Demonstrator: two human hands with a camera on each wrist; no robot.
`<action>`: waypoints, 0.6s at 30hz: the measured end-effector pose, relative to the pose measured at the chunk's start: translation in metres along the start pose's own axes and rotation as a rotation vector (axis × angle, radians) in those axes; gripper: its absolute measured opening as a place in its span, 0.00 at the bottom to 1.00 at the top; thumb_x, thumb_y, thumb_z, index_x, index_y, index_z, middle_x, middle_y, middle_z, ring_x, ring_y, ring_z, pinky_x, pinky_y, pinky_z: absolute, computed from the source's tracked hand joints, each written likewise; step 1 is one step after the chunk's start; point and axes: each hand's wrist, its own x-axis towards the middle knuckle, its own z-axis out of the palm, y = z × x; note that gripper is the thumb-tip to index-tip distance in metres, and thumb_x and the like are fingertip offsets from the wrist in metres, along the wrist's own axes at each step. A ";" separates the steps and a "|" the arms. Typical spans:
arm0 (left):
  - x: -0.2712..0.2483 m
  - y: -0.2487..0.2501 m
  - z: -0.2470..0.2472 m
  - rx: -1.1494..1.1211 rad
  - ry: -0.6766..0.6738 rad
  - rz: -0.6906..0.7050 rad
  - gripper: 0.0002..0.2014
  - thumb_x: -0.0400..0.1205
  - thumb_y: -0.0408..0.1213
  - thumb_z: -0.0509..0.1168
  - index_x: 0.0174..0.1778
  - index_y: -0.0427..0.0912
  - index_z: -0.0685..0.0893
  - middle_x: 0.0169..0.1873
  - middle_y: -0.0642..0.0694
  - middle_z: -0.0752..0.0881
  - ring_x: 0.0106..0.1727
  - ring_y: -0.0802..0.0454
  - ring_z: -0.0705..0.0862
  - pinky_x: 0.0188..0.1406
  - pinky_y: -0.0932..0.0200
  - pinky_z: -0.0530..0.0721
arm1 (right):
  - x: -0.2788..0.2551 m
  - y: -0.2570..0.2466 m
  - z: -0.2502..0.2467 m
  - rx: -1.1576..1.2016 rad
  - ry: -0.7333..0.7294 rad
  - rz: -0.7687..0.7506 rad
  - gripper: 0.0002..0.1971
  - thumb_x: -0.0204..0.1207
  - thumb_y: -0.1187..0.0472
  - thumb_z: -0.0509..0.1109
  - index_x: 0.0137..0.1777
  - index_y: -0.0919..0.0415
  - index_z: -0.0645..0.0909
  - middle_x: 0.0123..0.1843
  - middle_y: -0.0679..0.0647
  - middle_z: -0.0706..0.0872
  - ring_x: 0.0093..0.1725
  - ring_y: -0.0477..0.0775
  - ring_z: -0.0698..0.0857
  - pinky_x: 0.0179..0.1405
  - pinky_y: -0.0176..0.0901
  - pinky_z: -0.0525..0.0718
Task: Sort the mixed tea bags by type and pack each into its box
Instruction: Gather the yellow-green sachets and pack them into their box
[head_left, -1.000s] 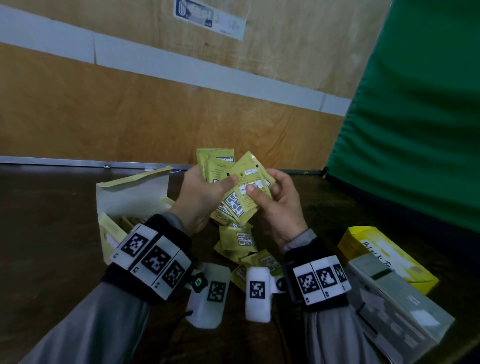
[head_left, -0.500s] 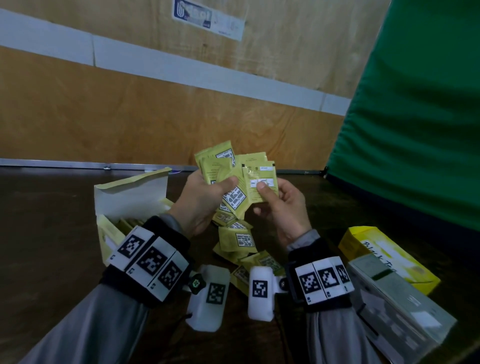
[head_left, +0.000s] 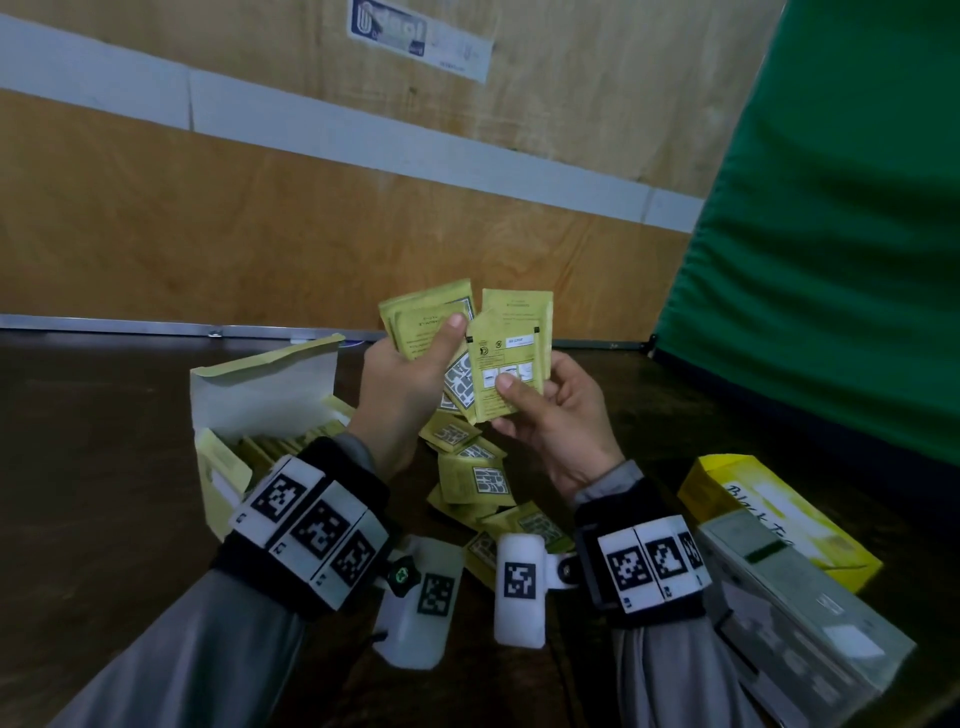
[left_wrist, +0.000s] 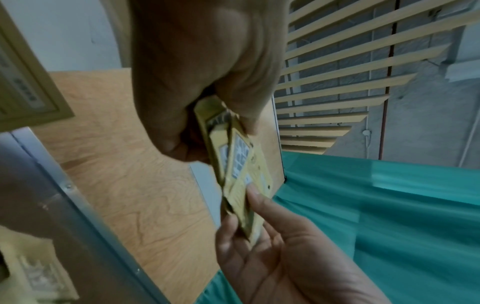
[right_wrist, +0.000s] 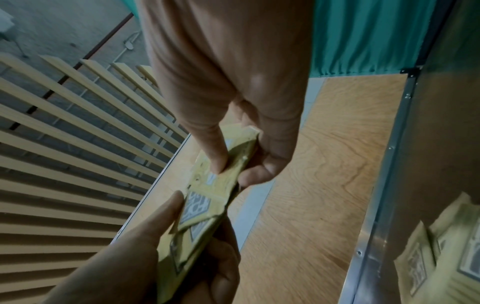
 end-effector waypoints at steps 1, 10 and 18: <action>0.000 0.002 -0.001 0.032 -0.021 -0.016 0.24 0.75 0.54 0.72 0.50 0.32 0.87 0.46 0.32 0.90 0.47 0.33 0.89 0.51 0.32 0.86 | 0.001 0.000 0.000 -0.005 0.021 -0.023 0.14 0.74 0.71 0.70 0.58 0.64 0.76 0.40 0.52 0.91 0.38 0.49 0.91 0.30 0.37 0.87; 0.003 0.012 -0.009 0.360 -0.255 -0.098 0.14 0.82 0.49 0.65 0.37 0.44 0.87 0.30 0.51 0.90 0.30 0.58 0.88 0.39 0.59 0.83 | 0.002 0.001 -0.002 -0.023 0.089 -0.057 0.12 0.76 0.67 0.69 0.58 0.61 0.78 0.47 0.53 0.90 0.40 0.47 0.90 0.30 0.34 0.86; -0.001 0.014 -0.013 0.499 -0.156 0.144 0.25 0.82 0.56 0.61 0.25 0.41 0.79 0.16 0.55 0.81 0.21 0.63 0.79 0.27 0.69 0.75 | 0.000 -0.002 0.001 0.086 -0.022 0.001 0.10 0.77 0.68 0.67 0.58 0.65 0.78 0.43 0.55 0.91 0.40 0.52 0.91 0.34 0.42 0.90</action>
